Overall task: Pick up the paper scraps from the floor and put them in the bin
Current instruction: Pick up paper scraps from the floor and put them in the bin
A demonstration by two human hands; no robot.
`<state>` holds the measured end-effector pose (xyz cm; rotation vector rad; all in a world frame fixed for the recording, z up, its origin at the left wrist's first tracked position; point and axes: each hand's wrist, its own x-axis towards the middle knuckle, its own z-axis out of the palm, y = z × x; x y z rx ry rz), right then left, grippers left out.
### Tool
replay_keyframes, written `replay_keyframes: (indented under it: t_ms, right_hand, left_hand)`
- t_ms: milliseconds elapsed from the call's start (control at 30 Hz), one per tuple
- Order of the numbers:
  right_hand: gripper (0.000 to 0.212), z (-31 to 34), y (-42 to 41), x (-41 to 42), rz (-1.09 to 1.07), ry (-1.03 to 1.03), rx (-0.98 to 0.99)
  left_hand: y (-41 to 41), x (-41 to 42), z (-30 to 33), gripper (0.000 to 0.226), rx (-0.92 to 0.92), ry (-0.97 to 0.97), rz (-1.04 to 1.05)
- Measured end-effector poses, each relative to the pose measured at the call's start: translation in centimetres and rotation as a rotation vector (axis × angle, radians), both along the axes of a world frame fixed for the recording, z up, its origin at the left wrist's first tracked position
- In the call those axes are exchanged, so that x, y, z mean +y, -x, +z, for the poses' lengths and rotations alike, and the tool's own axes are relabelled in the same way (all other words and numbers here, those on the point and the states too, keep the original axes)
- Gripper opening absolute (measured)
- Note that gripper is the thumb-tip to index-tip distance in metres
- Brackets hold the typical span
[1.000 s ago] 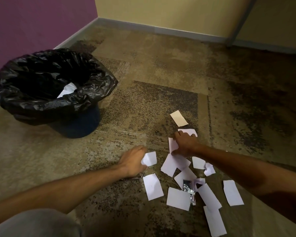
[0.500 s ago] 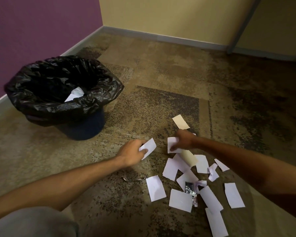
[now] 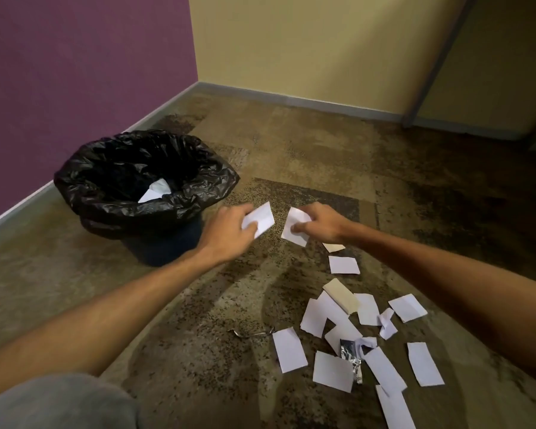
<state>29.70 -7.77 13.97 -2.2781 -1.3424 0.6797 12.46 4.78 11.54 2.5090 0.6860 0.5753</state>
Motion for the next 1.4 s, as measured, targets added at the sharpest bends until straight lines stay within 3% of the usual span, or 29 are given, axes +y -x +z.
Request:
replay_keyframes:
  t_ms: [200, 267, 500, 767, 1000, 1233, 1400]
  right_hand:
    - [0.009, 3.9, 1.3, 1.7, 0.001, -0.204, -0.078]
    - [0.016, 5.1, 1.9, 2.6, 0.007, -0.291, -0.087]
    - [0.015, 7.6, 4.7, 6.3, 0.030, -0.497, -0.070]
    - [0.024, 8.3, 7.1, 11.5, 0.049, -0.508, -0.129]
    - [0.026, 7.5, 7.9, 14.2, 0.096, -0.449, -0.065]
    - [0.043, 7.5, 8.3, 14.3, 0.203, -0.354, -0.022]
    - [0.038, 6.7, 7.1, 13.5, 0.150, -0.401, -0.014]
  left_hand:
    - [1.5, 3.1, 4.5, 0.023, -0.207, -0.019, 0.136]
    - [2.2, 3.8, 5.9, 0.025, -0.254, -0.043, 0.181]
    - [5.2, 6.3, 8.7, 0.028, -0.269, -0.152, 0.425]
    - [7.9, 9.7, 8.4, 0.021, -0.198, -0.077, 0.547]
    - [8.6, 10.7, 7.4, 0.023, -0.158, -0.059, 0.596]
    - [8.6, 10.6, 7.1, 0.051, -0.166, -0.087, 0.616]
    - [7.9, 9.6, 6.6, 0.039, -0.203, -0.135, 0.555]
